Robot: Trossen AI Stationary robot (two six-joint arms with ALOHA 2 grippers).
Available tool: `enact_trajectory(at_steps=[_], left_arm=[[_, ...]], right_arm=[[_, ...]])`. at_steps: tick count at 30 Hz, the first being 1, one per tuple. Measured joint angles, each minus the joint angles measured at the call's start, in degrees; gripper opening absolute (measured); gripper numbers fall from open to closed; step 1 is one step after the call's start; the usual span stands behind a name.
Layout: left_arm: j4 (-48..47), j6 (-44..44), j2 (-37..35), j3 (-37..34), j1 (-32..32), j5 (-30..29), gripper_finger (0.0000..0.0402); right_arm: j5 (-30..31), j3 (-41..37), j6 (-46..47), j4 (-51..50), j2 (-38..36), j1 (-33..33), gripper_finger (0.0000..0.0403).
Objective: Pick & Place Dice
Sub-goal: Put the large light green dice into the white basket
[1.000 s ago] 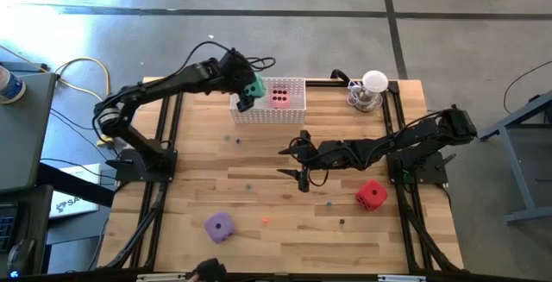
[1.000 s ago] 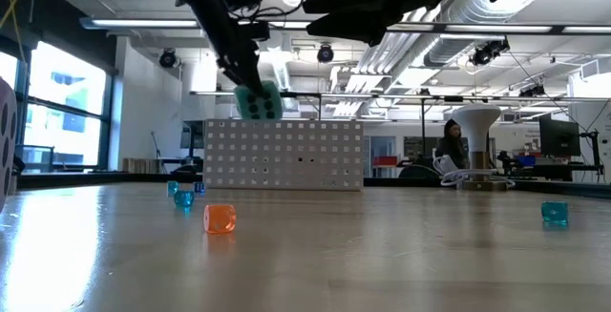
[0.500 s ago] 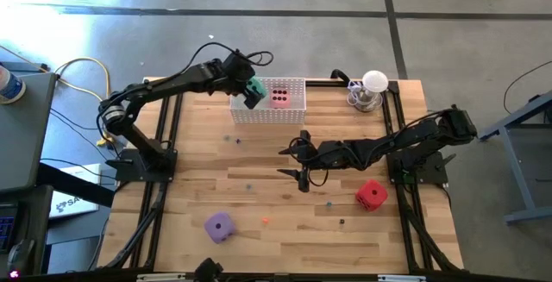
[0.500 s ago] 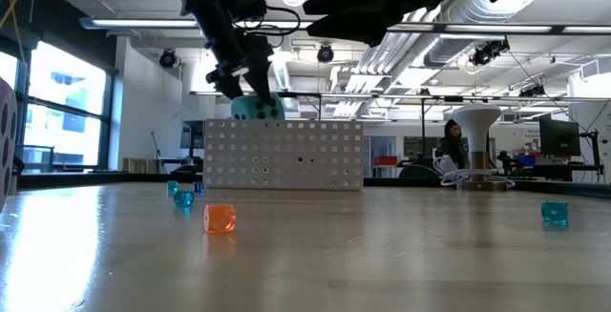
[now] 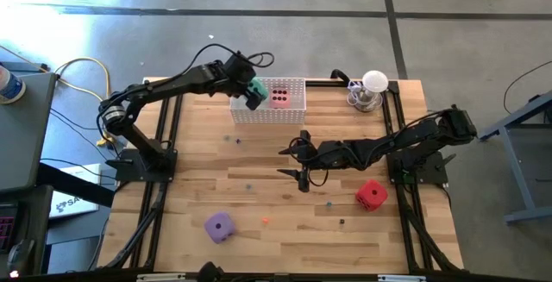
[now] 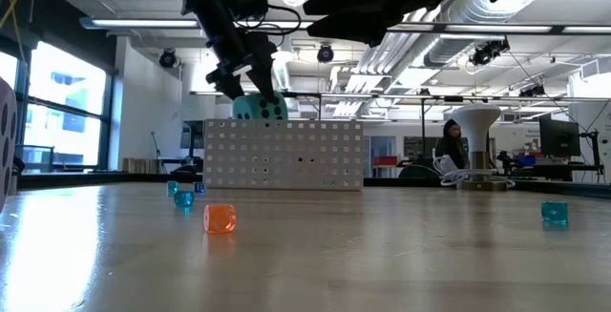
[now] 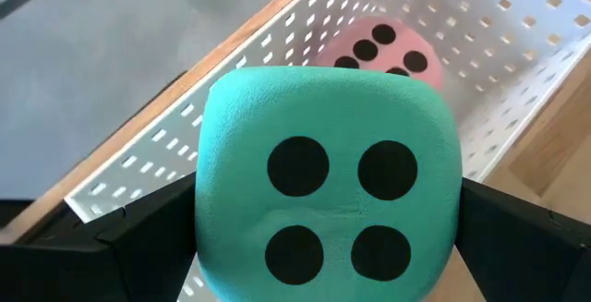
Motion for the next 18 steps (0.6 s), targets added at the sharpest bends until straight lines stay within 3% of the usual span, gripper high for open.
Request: enact_trajectory(at_steps=[18], left_arm=[[-1.1, 3.0, 0.0, 0.0, -0.7, -1.9, 0.0399]], right_arm=[[0.0, 0.0, 0.0, 0.0, 0.0, 0.0, 0.0250]])
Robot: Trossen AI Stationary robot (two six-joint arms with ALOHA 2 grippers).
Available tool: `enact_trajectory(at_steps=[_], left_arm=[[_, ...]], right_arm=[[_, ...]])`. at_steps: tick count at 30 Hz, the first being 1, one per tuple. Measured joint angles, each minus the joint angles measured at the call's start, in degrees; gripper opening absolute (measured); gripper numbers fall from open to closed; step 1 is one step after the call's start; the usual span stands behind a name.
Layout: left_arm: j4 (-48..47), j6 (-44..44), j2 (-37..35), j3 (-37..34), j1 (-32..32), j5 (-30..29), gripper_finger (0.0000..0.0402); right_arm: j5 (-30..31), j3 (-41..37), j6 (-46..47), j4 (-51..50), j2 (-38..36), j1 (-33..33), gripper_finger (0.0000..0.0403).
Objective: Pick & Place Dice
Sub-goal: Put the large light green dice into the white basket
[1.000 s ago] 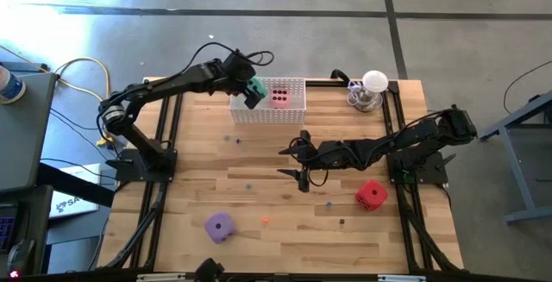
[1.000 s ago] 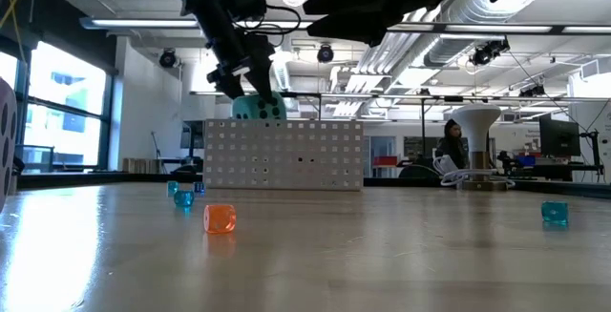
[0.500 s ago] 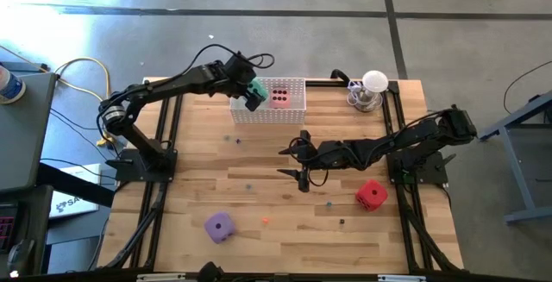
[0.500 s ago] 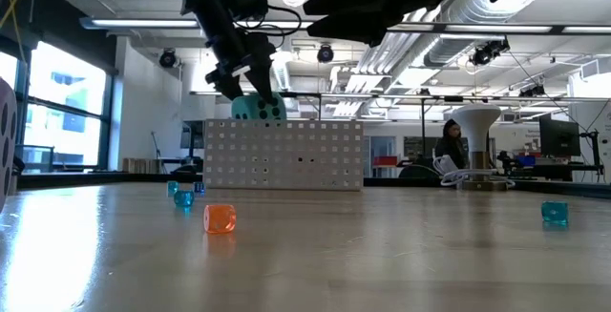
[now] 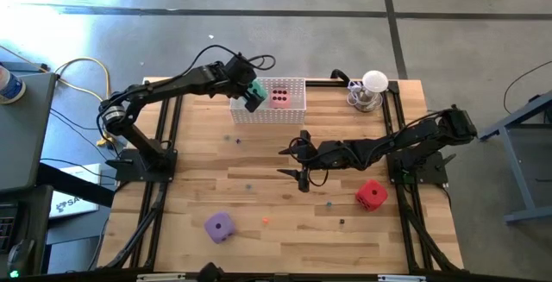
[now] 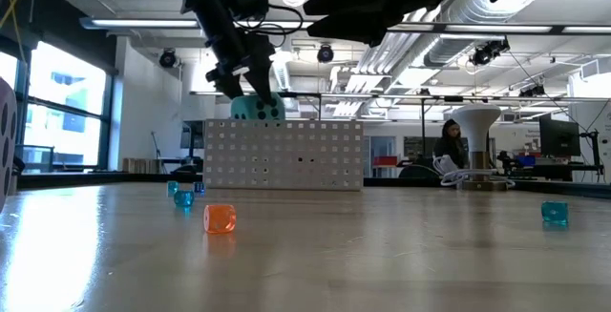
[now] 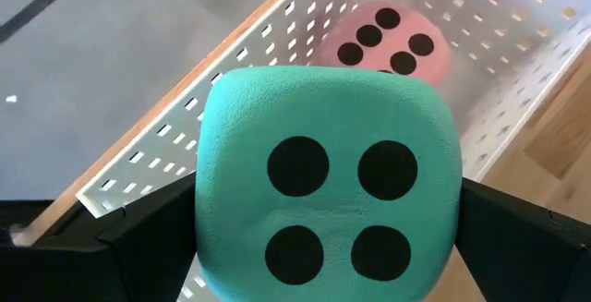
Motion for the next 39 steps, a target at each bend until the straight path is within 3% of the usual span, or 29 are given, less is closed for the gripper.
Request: enact_trajectory(at_steps=[11, 13, 17, 19, 23, 29, 34, 39], left_arm=[[-0.7, 5.8, 0.0, 0.0, -1.5, -0.2, 0.0400], [-0.9, 7.0, 0.0, 0.0, -1.5, -0.1, 0.0400], [-1.1, 8.7, 0.0, 0.0, -1.5, 0.1, 0.0400], [-1.0, 9.7, 0.0, 0.0, -1.5, 0.2, 0.0400], [-1.1, 11.3, 0.0, 0.0, -1.5, 0.4, 0.0400], [-0.9, 14.8, 0.0, 0.0, -1.7, 0.5, 0.0400], [-0.1, 17.4, 0.0, 0.0, -2.5, 0.3, 0.0400], [1.8, 17.7, 0.0, 0.0, -3.0, 0.5, 0.0400]], right_arm=[[0.5, 0.0, -0.2, 0.1, 0.0, -0.1, 0.0250], [3.4, 0.0, -1.3, 1.2, 0.0, -0.4, 0.0250], [15.6, 0.0, -3.9, 5.9, 0.0, -2.6, 0.0250], [18.1, 0.0, -4.9, 8.6, 0.0, -5.0, 0.0250], [16.9, 0.0, -5.2, 12.0, 0.4, -11.4, 0.0250], [4.6, 0.0, -0.4, 20.0, 5.0, -20.6, 0.0250], [1.7, 2.2, 0.1, 23.5, 9.6, -24.0, 0.0250], [1.3, 8.1, -0.4, 19.9, 14.9, -24.4, 0.0250]])
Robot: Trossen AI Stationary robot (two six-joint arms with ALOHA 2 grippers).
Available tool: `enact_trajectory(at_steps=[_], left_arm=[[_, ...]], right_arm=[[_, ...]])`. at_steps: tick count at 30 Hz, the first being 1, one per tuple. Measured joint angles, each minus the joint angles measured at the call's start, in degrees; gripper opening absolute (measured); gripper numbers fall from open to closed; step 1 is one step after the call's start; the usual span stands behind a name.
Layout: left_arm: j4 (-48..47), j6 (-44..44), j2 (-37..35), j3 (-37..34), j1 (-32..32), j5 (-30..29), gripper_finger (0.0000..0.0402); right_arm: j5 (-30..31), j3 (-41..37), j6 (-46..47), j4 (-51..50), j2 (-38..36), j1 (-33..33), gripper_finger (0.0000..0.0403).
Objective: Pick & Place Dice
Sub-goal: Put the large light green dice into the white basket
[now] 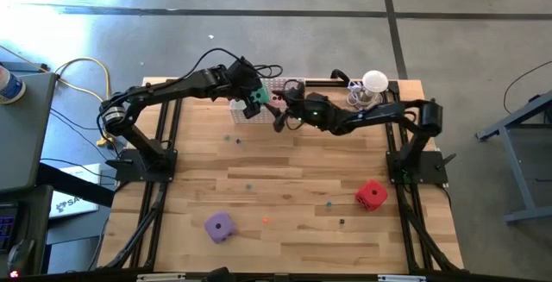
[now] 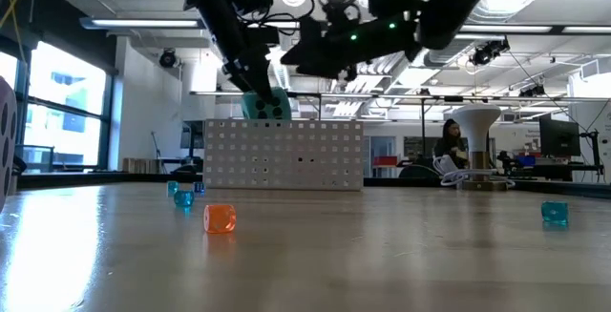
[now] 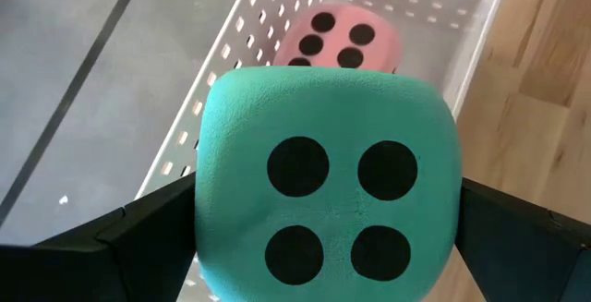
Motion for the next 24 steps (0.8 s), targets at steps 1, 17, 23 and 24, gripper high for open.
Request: enact_trajectory(at_steps=[1, 17, 23, 24], left_arm=[[0.0, 0.0, 0.0, 0.0, 0.0, 0.1, 0.0400], [-1.5, -0.2, 0.0, 0.0, 0.1, 2.4, 0.0400], [-1.7, -0.1, 0.1, 0.0, 0.1, 2.1, 0.0400], [-1.7, 0.0, 0.1, 0.0, 0.1, 2.1, 0.0400]], right_arm=[[0.1, 1.4, -0.1, -1.4, 0.9, 0.0, 0.0250], [6.5, 14.0, -1.3, -13.1, 9.5, -0.7, 0.0250], [7.0, 14.1, -0.8, -14.4, 9.8, -1.4, 0.0250], [7.4, 14.1, -0.5, -14.5, 9.8, -1.5, 0.0250]])
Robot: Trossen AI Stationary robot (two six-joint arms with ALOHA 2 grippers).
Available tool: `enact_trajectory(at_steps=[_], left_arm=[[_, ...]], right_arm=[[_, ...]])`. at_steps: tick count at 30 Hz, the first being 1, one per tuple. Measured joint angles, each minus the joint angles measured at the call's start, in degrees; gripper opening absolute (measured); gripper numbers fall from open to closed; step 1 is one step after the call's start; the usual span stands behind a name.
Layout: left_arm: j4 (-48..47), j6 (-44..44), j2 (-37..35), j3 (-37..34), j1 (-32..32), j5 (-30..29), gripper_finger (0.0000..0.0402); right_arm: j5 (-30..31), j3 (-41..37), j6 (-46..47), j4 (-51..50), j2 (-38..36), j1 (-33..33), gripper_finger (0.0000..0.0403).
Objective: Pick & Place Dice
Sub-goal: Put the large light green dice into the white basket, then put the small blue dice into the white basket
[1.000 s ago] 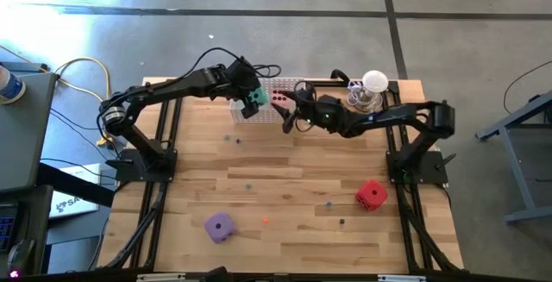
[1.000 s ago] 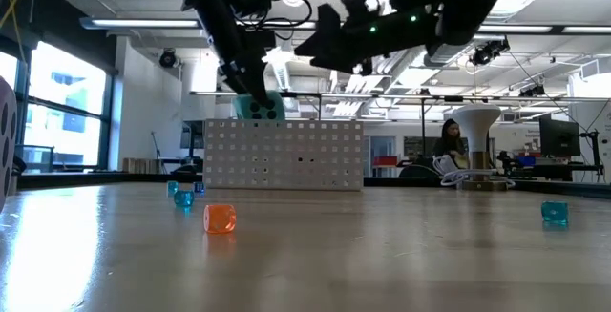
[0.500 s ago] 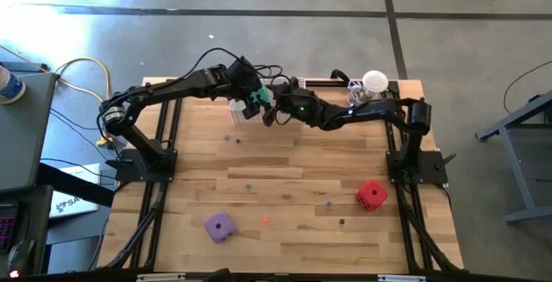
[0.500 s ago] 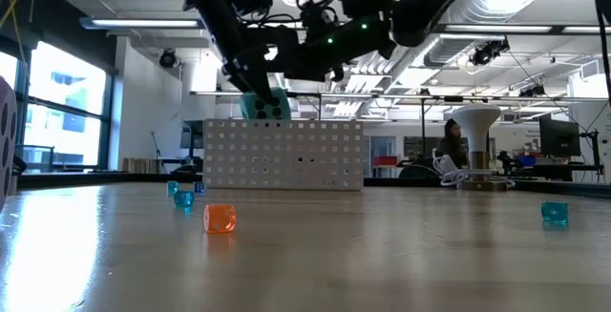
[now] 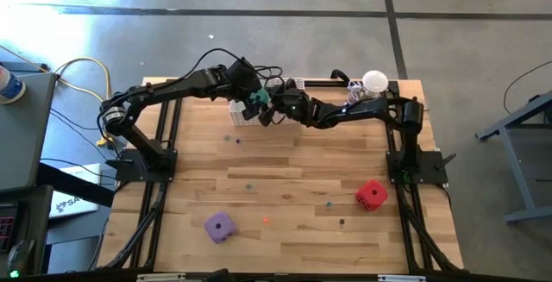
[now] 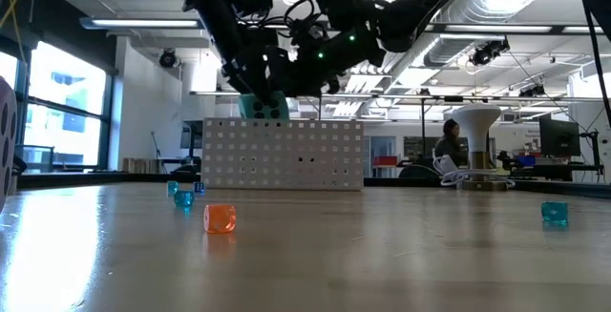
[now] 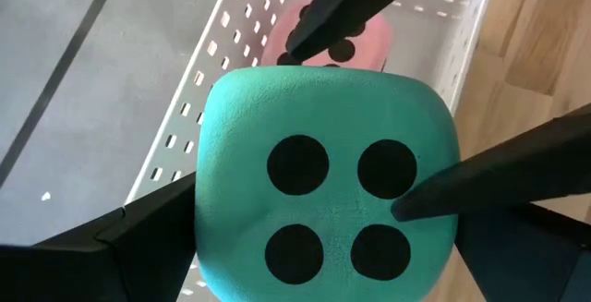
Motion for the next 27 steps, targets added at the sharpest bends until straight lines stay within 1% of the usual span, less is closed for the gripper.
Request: enact_trajectory(at_steps=[11, 18, 21, 27], left_arm=[[-0.1, 1.1, -0.4, 0.0, 0.0, -0.2, 0.0400], [-0.5, 1.1, -2.4, 0.0, 0.0, -0.7, 0.0400], [-0.3, 1.0, -3.5, 0.0, -0.1, -0.1, 0.0400], [-0.3, 0.9, -4.1, 0.0, -0.1, -0.2, 0.0400]], right_arm=[[0.9, 0.0, 3.8, -3.5, 0.0, -1.2, 0.0250], [1.8, 0.0, 4.0, -3.9, -0.1, -1.3, 0.0250], [2.9, -0.3, 3.7, -5.8, 0.1, -1.5, 0.0250], [2.9, -0.2, 3.7, -6.6, 0.1, -1.8, 0.0250]])
